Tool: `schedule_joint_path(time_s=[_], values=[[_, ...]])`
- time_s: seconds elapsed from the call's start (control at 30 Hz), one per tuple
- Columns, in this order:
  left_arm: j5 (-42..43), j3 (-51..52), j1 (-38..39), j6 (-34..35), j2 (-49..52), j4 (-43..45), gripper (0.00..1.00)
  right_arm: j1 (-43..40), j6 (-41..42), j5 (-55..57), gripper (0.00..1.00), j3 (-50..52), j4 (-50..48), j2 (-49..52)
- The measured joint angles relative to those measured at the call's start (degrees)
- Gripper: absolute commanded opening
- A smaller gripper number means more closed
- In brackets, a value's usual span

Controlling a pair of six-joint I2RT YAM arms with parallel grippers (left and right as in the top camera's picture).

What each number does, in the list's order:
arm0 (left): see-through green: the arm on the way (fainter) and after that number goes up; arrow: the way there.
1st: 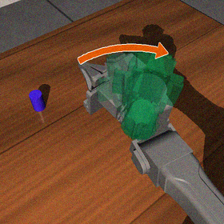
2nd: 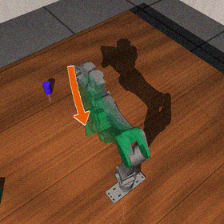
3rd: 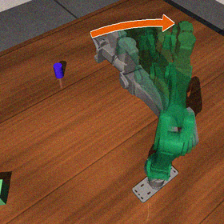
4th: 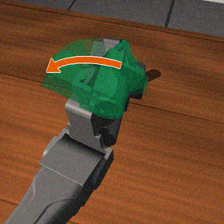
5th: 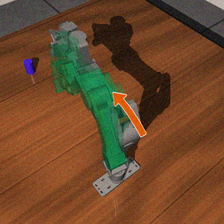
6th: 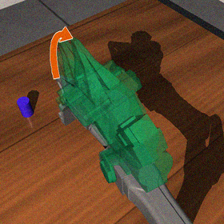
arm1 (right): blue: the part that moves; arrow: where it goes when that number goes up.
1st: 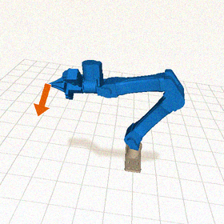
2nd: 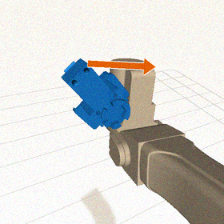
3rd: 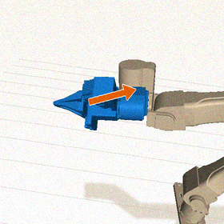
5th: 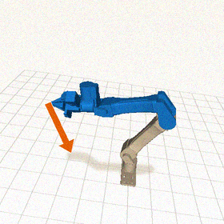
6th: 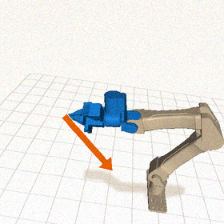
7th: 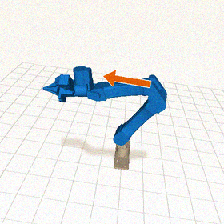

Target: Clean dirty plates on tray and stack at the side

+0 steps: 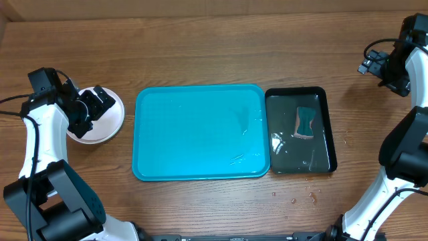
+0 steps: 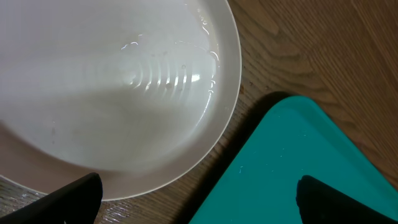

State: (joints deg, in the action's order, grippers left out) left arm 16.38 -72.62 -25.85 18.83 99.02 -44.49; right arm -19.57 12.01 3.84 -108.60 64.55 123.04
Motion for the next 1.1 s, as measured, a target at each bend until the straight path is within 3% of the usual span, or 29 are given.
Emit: schedule_joint_path(time_s=[0.83, 1.1], values=[[0.0, 0.0, 0.0, 0.0, 0.0, 0.0, 1.00, 0.2, 0.0, 0.0, 1.00, 0.0, 0.0, -0.6], [0.2, 0.0, 0.0, 0.0, 0.0, 0.0, 1.00, 6.3, 0.0, 0.0, 1.00, 0.3, -0.1, -16.3]])
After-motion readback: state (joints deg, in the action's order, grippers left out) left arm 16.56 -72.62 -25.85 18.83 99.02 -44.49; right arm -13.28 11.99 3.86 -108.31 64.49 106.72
